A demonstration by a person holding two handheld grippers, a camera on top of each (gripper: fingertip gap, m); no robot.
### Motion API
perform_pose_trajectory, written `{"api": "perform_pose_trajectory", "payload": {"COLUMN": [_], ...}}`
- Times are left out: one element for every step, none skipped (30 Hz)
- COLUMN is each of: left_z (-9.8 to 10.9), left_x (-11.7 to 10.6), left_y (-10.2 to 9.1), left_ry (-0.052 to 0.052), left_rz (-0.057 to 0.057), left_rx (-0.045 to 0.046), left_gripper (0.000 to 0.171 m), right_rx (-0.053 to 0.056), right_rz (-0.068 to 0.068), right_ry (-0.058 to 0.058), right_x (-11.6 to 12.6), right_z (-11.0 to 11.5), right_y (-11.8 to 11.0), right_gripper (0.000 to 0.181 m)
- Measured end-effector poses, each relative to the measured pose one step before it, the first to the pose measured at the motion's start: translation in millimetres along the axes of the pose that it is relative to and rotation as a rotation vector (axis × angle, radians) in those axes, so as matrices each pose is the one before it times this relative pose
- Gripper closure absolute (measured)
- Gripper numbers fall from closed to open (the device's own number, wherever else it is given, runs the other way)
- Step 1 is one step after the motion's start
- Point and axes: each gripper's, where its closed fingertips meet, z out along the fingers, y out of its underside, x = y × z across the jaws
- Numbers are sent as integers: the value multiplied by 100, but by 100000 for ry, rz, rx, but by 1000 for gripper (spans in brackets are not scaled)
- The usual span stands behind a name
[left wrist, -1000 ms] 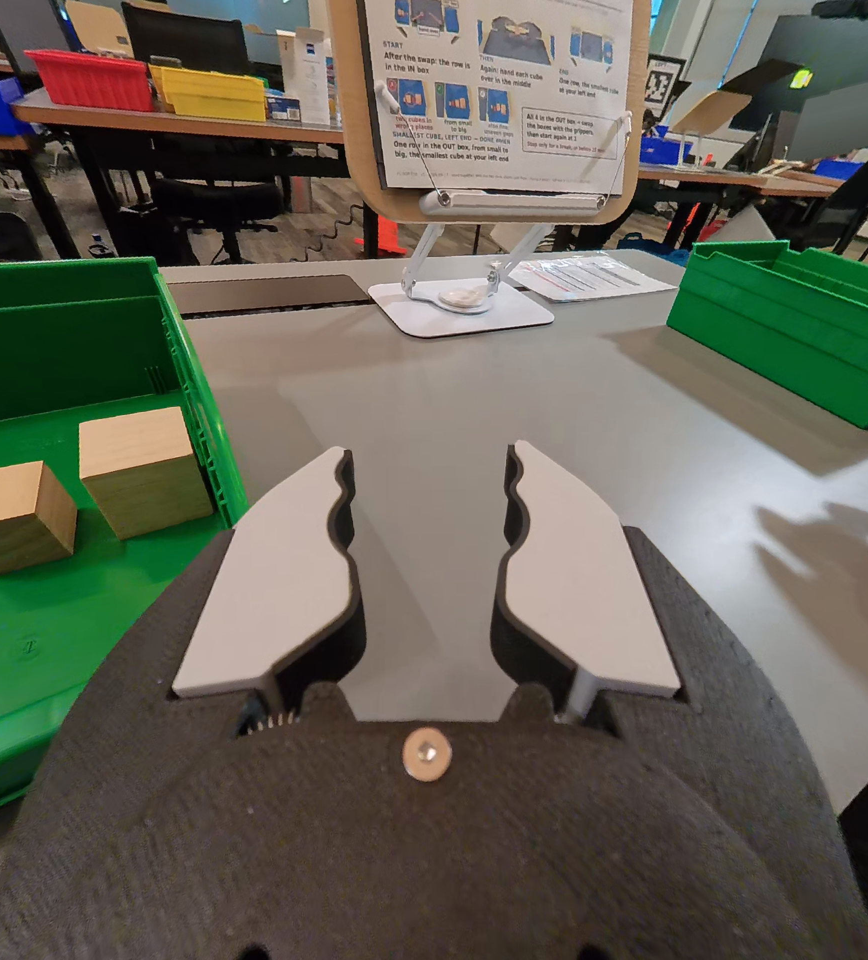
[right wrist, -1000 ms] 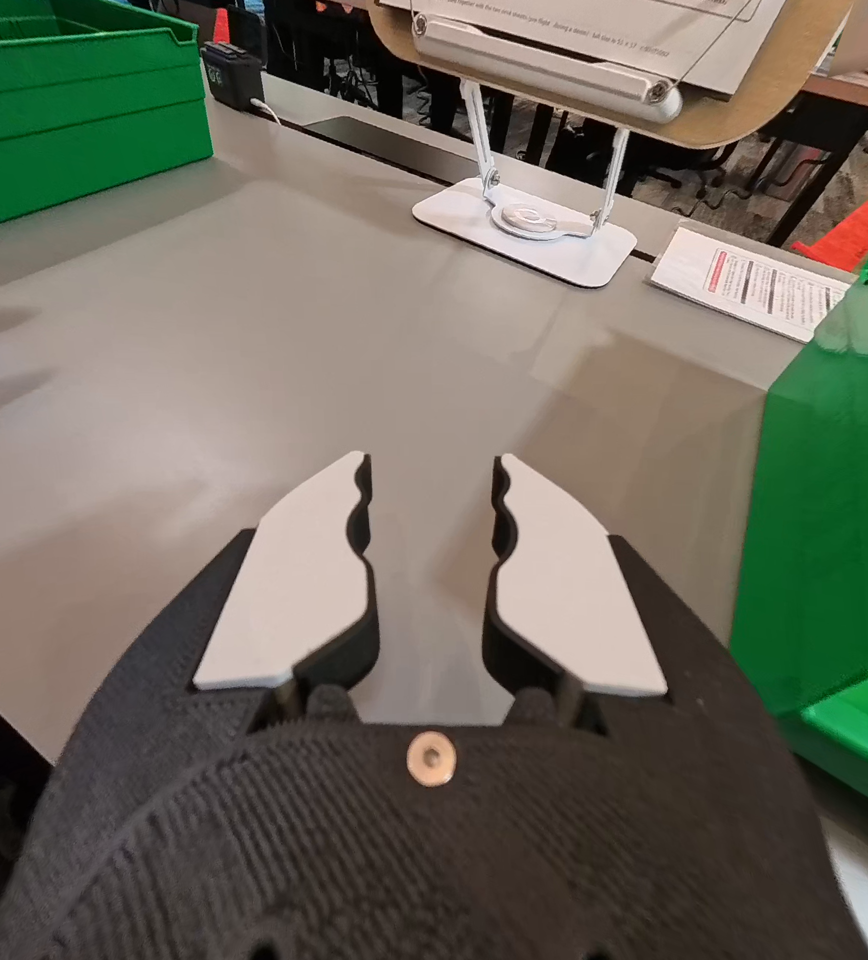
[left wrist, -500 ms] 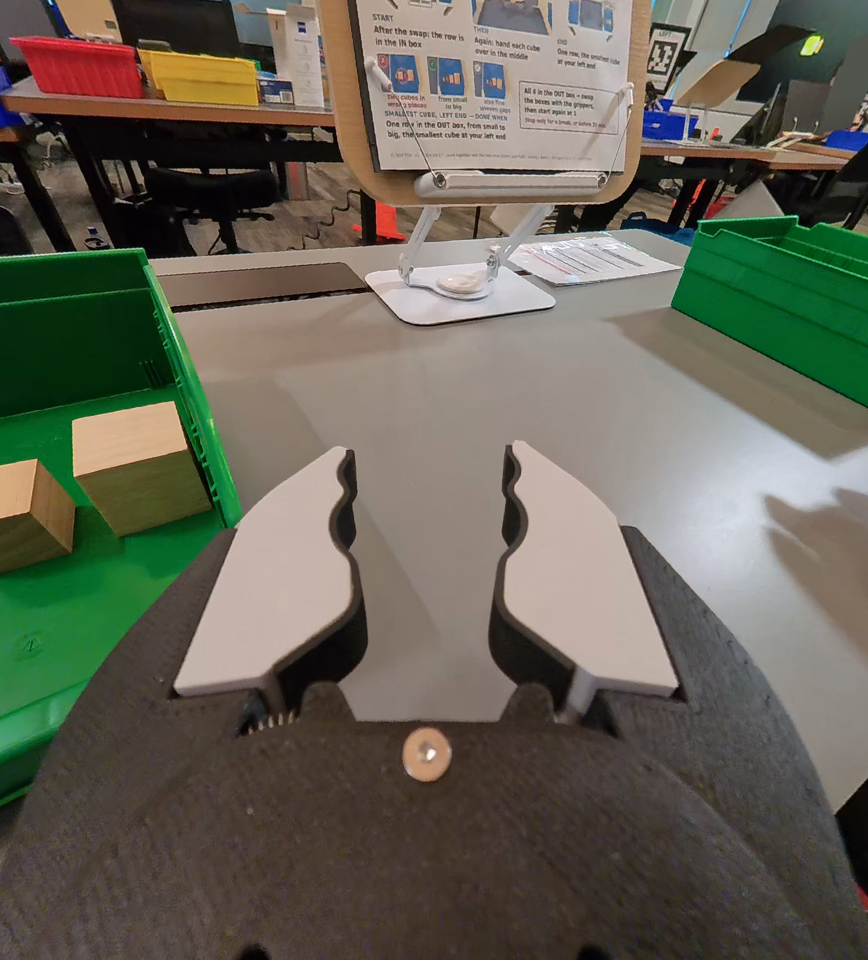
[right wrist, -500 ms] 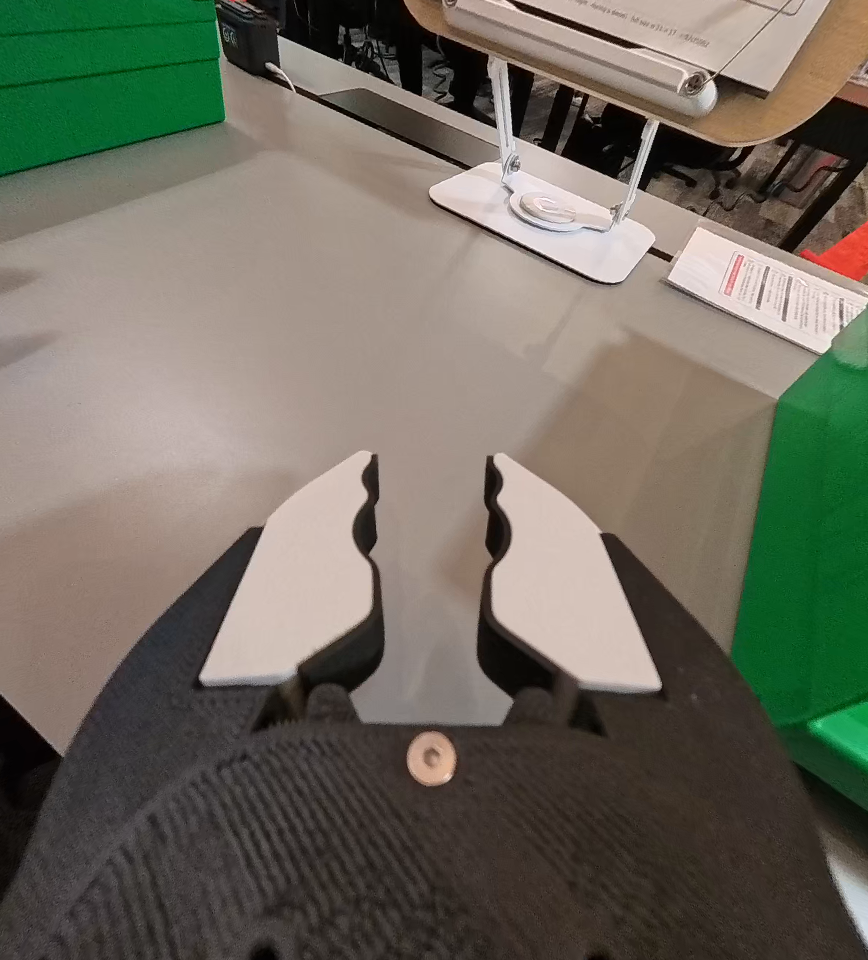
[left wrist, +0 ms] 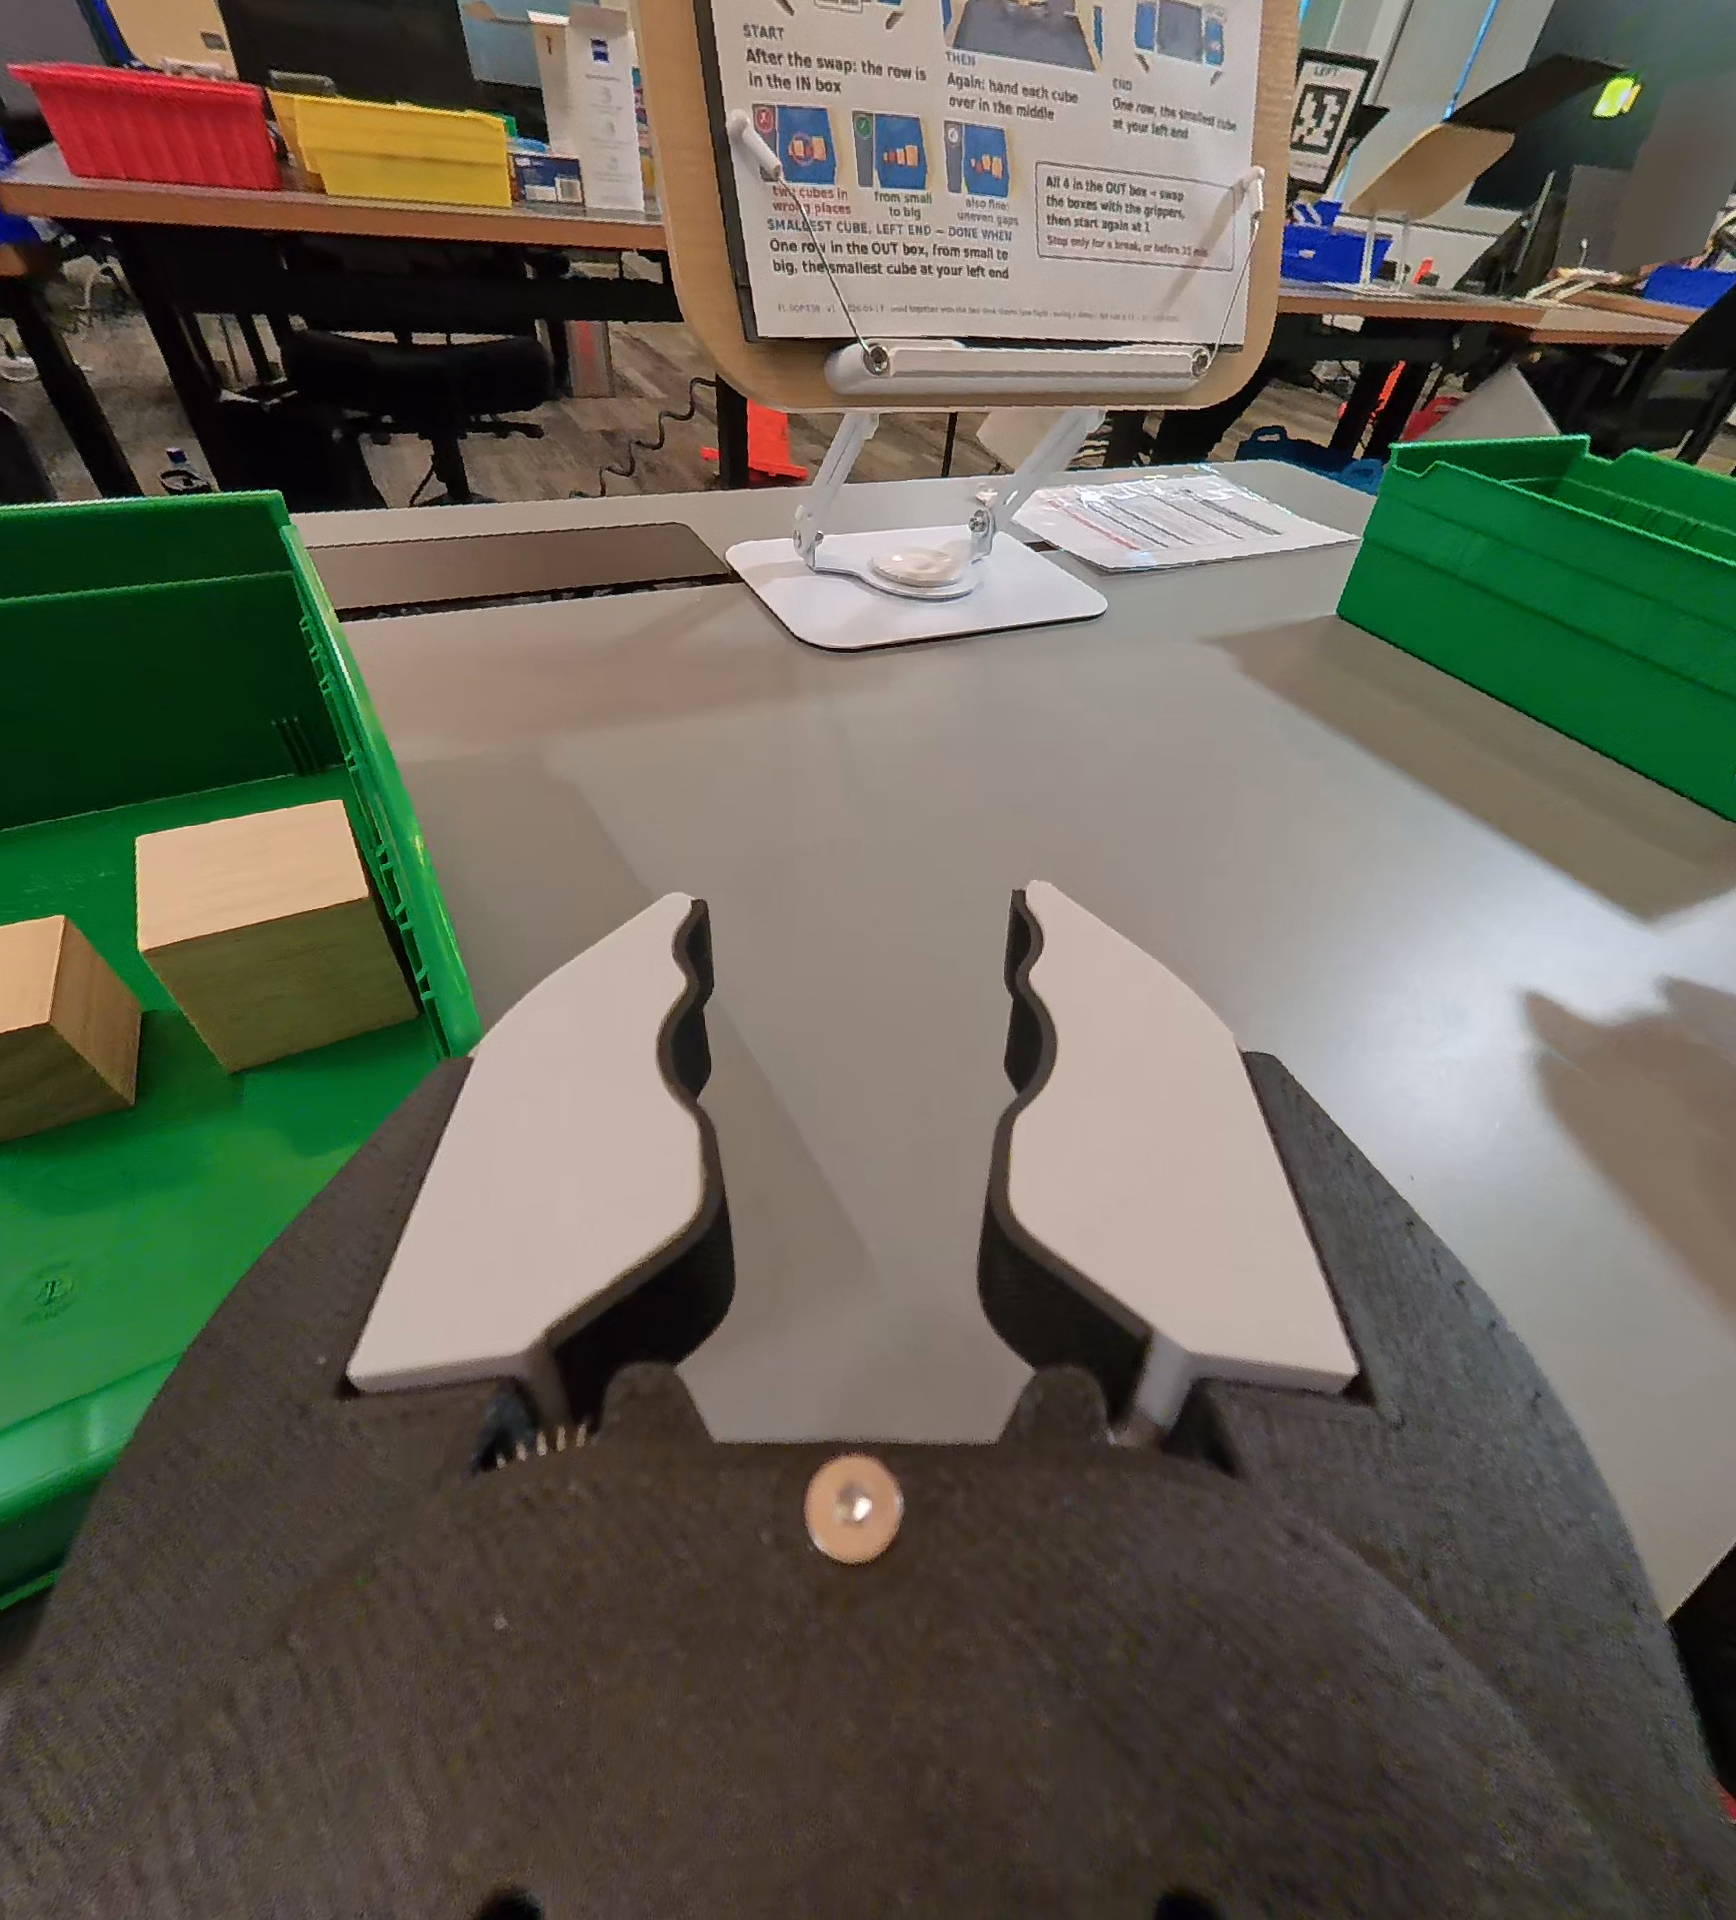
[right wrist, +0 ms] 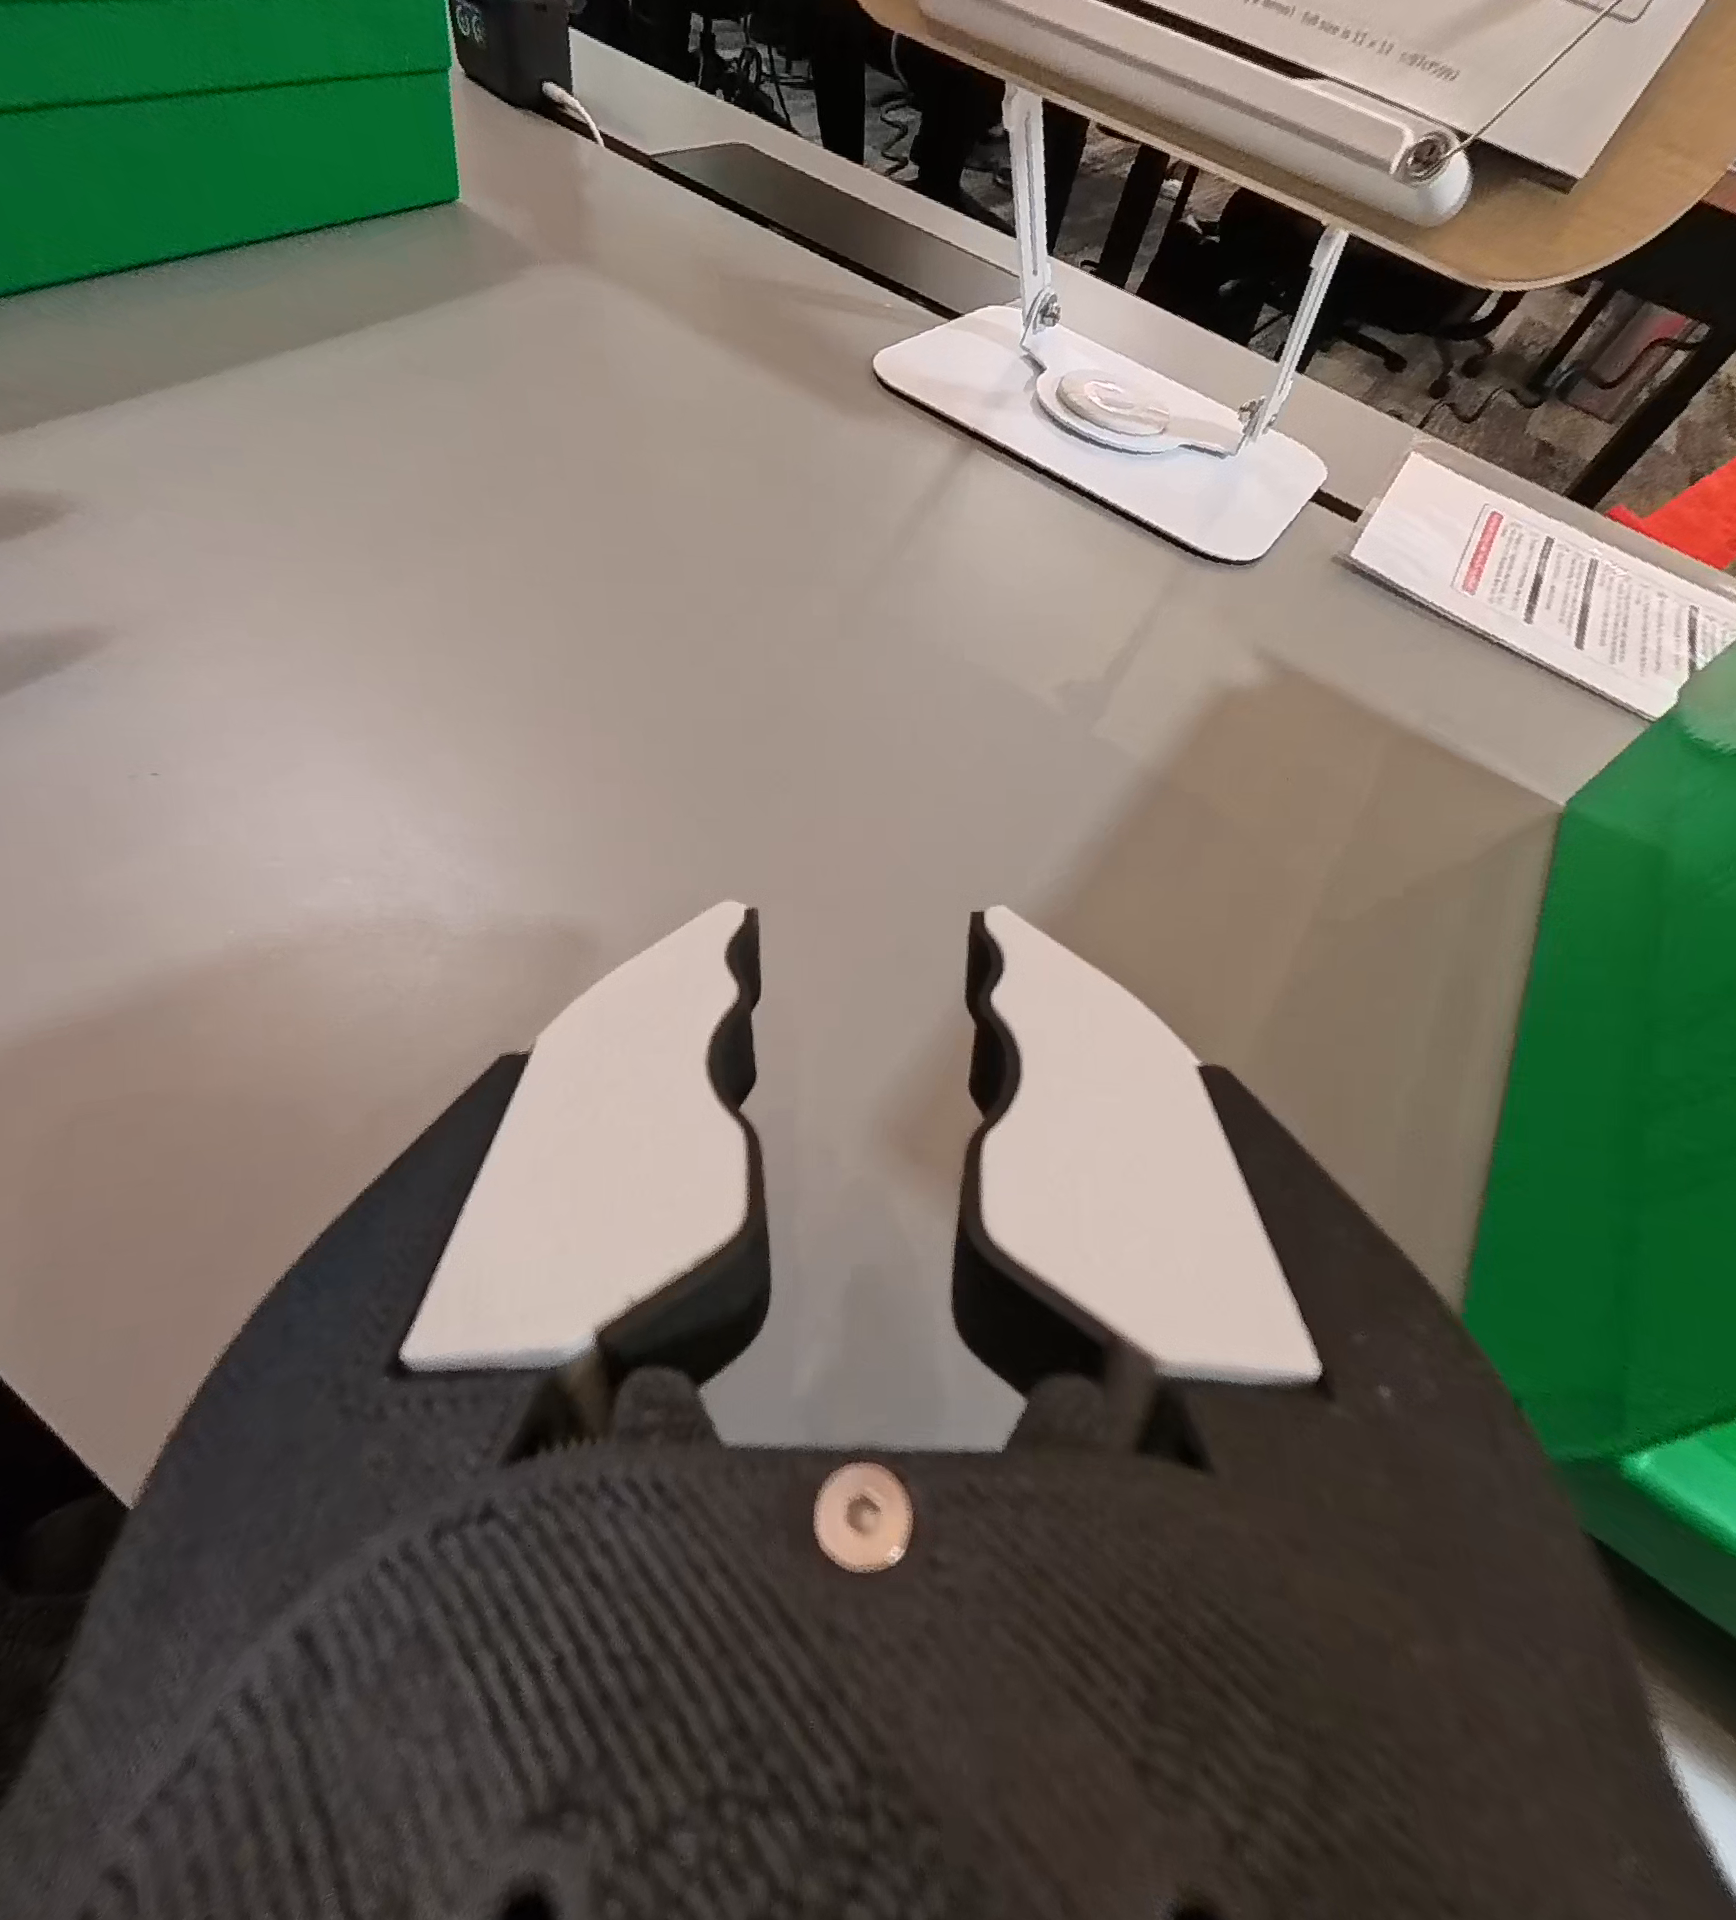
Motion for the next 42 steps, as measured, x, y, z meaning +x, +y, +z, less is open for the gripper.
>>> {"api": "perform_pose_trajectory", "payload": {"left_z": [5,0,-9,-7,-31,-44,-51,-49,-37,-9,-1,15,27,18,0,6,-1,0,-2,-4,-10,-4,-4,-1,3,-4,-24,-53,-66,-85,-110,-199,-249,-235,-141,13,139,156,116,68,21,-15], "left_x": [12,3,-4,-17,-6,-27,-27,-23,-30,-30,-13,14,27,17,11,6,4,0,-2,-13,-4,-10,-5,3,-9,-103,-171,-199,-133,-159,-165,-51,-48,-156,-81,35,93,88,128,213,191,127], "left_y": [2,-3,-16,-31,-83,-122,-126,-97,-52,-35,-5,38,61,26,4,11,26,-13,-12,-4,-10,-9,-9,-10,-6,-56,-147,-180,-163,-193,-210,-369,-543,-502,-235,72,293,300,212,107,21,-59], "left_ry": [14,-15,-69,-87,-83,-228,-208,-177,-145,-79,-7,129,209,94,-64,-71,-25,-16,-33,-46,-37,-60,-31,-2,-104,-727,-1205,-1240,-563,-785,-679,16,-303,-1153,-425,562,877,449,349,519,221,-345], "left_rz": [28,56,24,-1,21,49,37,-56,-103,-112,-138,-161,-110,63,172,140,68,-11,-81,-81,-40,-22,-33,-39,-67,-206,-514,-813,-636,-878,-815,-224,-132,-434,-549,-880,-956,-206,800,1224,1183,1083], "left_rx": [-17,36,70,192,427,698,735,558,317,203,31,-187,-306,-162,-7,-87,-124,27,103,29,14,77,81,5,48,206,733,1110,874,868,1013,1889,3187,3205,1637,-281,-1611,-1661,-1206,-729,-254,318], "left_gripper": [116,116,116,116,116,116,116,116,116,116,116,116,116,116,116,116,116,116,116,116,116,116,116,116,115,113,111,109,108,108,108,114,118,119,119,117,113,110,109,108,106,105], "right_rx": [-81,-71,-52,-25,-40,-63,-55,-32,-28,-48,-61,-49,-31,3,-16,-102,-131,-44,31,-11,-46,-38,-16,-48,-145,-418,-1249,-1364,-164,1427,2164,2166,2001,1760,1492,1276,1307,1431,1406,783,469,816], "right_rz": [-133,-125,-94,-84,-56,76,97,-17,-145,-162,-114,-48,-62,-106,-87,-70,-95,-133,-89,-21,51,141,330,560,890,1393,2624,4038,5040,5761,5540,4308,2994,1291,0,1,413,1125,1937,2215,2150,1900], "right_ry": [-4,1,7,21,-19,-100,-161,-46,66,104,14,-46,9,54,6,-62,-6,51,27,-42,-23,-27,-42,-134,-291,-388,-419,-1200,-2793,-3255,-3195,-2982,-1339,-312,-222,296,69,-21,52,-653,-1074,-887], "right_x": [-4,-14,-4,-4,-10,-20,-29,-6,7,13,-1,-6,4,5,-6,-7,-11,16,0,-8,1,-4,0,-7,-12,-19,24,-21,-167,-187,-147,-154,19,54,-13,-3,-43,-53,-2,-80,-111,-87], "right_z": [5,3,3,9,4,-1,5,7,0,-2,2,9,7,-2,9,6,14,-3,0,12,8,0,6,4,6,-13,-34,-20,-38,-105,-157,-178,-158,-134,-104,-76,-49,-41,-16,-12,4,-8], "right_y": [14,12,2,7,0,17,3,0,12,14,3,11,0,-2,6,18,25,6,-5,6,3,6,5,2,18,38,126,117,-52,-266,-373,-373,-337,-284,-250,-228,-236,-253,-261,-187,-135,-147], "right_gripper": [142,142,143,143,143,143,143,143,143,143,143,143,143,143,143,143,143,143,143,143,143,143,143,142,142,141,140,138,133,129,128,129,132,137,141,141,139,132,121,111,103,96]}}
